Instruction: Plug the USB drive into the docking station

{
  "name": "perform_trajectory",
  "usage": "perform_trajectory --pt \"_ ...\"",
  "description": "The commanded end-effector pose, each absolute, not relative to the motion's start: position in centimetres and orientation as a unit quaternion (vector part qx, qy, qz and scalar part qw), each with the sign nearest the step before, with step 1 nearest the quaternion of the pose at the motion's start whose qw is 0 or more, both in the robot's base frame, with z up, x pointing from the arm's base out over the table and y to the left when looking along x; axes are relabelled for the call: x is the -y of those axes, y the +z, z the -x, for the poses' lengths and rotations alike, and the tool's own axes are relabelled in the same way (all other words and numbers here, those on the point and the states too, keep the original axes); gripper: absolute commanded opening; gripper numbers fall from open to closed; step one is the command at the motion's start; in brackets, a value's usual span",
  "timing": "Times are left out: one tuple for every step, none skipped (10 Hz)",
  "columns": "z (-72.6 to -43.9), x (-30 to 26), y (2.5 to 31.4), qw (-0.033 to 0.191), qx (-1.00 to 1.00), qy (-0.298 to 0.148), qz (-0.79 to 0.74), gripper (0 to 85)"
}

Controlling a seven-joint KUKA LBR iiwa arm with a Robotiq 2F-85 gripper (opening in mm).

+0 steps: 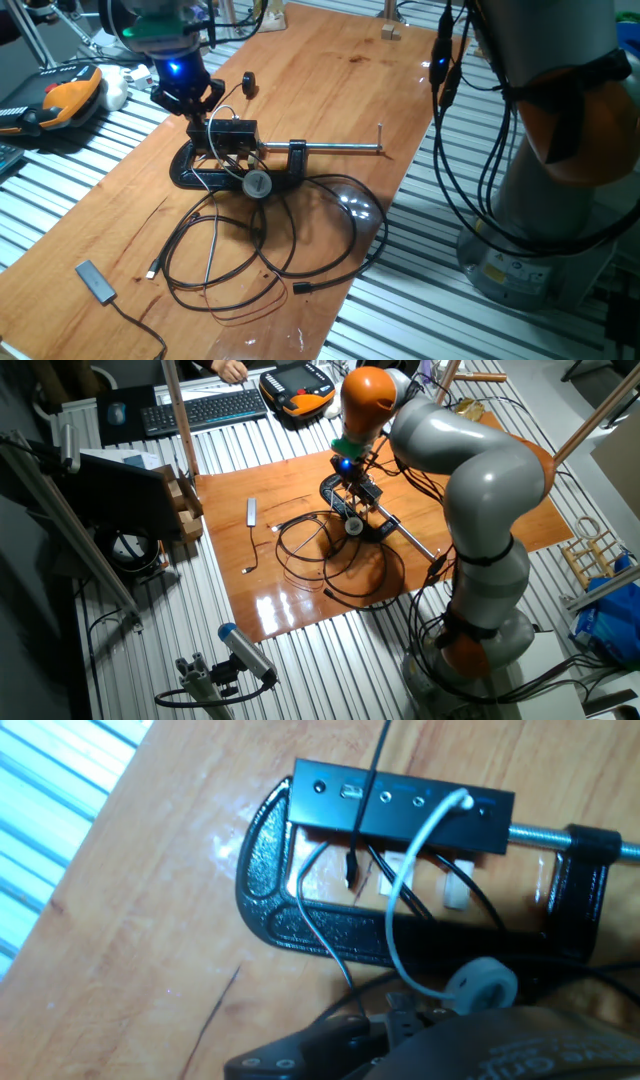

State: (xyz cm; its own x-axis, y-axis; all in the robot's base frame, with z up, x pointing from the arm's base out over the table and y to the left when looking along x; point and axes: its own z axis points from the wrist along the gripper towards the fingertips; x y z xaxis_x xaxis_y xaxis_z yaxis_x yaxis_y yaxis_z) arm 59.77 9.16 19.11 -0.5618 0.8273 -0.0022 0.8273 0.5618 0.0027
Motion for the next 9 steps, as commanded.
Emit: perform_trajectory --pt "-59.9 -8.7 19.0 0.002 -0.885 0.002 -0.465 0.0" --pt "-59.9 -8.2 18.9 0.003 -0.887 0.003 -0.462 0.0" --pt "-59.9 -7.9 18.7 0.004 -0.887 0.006 -0.461 0.0" --pt "-59.9 -7.7 18.5 0.003 -0.887 0.008 -0.462 0.0" --pt "-60.0 -7.7 18.3 0.003 -0.886 0.009 -0.463 0.0" --pt "-60.0 -7.8 18.2 0.004 -0.886 0.009 -0.463 0.0" --pt "-60.0 -7.7 18.3 0.004 -0.886 0.008 -0.463 0.0" --pt "-60.1 -7.7 18.4 0.003 -0.887 0.007 -0.462 0.0" --pt "-60.1 -7.6 18.4 0.002 -0.888 0.009 -0.46 0.0"
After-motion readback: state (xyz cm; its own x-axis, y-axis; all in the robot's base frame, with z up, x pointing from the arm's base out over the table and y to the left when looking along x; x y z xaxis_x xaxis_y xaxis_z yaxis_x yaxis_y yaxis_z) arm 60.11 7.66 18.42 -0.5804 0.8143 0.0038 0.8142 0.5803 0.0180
